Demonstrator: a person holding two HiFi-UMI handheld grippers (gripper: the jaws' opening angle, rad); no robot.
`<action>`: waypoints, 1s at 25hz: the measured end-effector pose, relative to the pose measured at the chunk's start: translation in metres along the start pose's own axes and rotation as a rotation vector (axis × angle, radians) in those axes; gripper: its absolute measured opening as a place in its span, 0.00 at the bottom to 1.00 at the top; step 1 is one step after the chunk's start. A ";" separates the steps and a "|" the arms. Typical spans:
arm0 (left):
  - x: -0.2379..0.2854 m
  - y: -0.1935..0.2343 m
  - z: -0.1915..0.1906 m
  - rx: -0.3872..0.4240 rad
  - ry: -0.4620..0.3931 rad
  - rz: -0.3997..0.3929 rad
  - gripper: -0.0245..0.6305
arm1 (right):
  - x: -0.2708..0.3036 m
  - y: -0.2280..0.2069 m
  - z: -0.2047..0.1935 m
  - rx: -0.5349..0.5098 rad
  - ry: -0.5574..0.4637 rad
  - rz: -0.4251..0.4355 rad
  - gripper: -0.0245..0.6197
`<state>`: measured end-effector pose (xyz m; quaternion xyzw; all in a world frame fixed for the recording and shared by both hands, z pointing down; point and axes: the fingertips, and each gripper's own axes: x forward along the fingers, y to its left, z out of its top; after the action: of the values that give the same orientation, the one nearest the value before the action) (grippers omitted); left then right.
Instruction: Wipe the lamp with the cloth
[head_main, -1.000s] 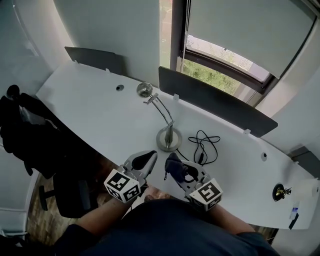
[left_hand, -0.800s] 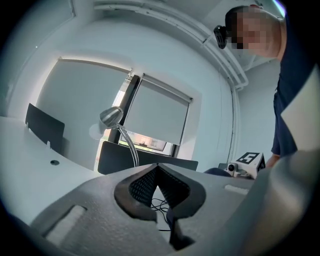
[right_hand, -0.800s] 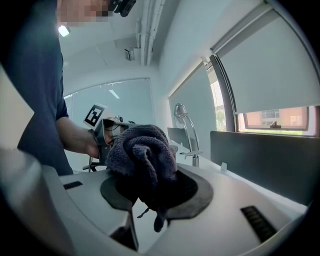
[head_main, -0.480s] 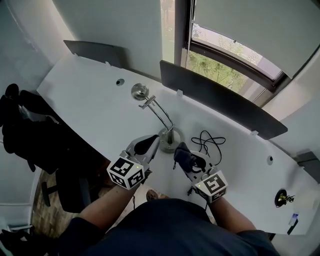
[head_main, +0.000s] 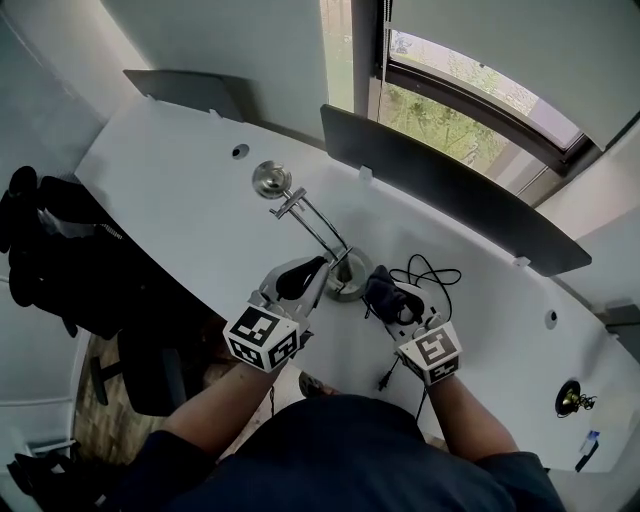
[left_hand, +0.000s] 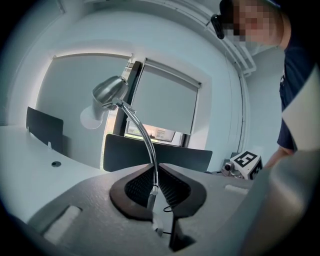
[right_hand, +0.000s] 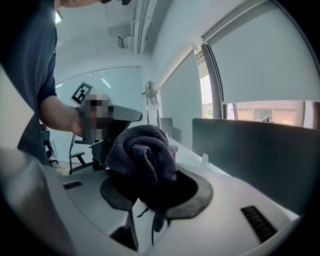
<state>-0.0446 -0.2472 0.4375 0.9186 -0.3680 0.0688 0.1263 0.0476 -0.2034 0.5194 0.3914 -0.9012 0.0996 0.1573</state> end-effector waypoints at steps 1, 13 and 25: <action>0.002 0.001 -0.001 0.001 0.003 0.004 0.06 | 0.002 -0.004 -0.002 -0.004 0.006 -0.002 0.26; 0.019 0.005 0.012 -0.010 -0.035 0.007 0.12 | 0.051 -0.044 -0.030 -0.131 0.099 0.016 0.26; 0.027 0.008 0.018 -0.039 -0.057 -0.016 0.11 | 0.124 -0.062 -0.060 -0.398 0.243 0.109 0.26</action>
<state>-0.0308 -0.2757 0.4277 0.9205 -0.3654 0.0345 0.1341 0.0255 -0.3109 0.6239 0.2884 -0.8973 -0.0253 0.3332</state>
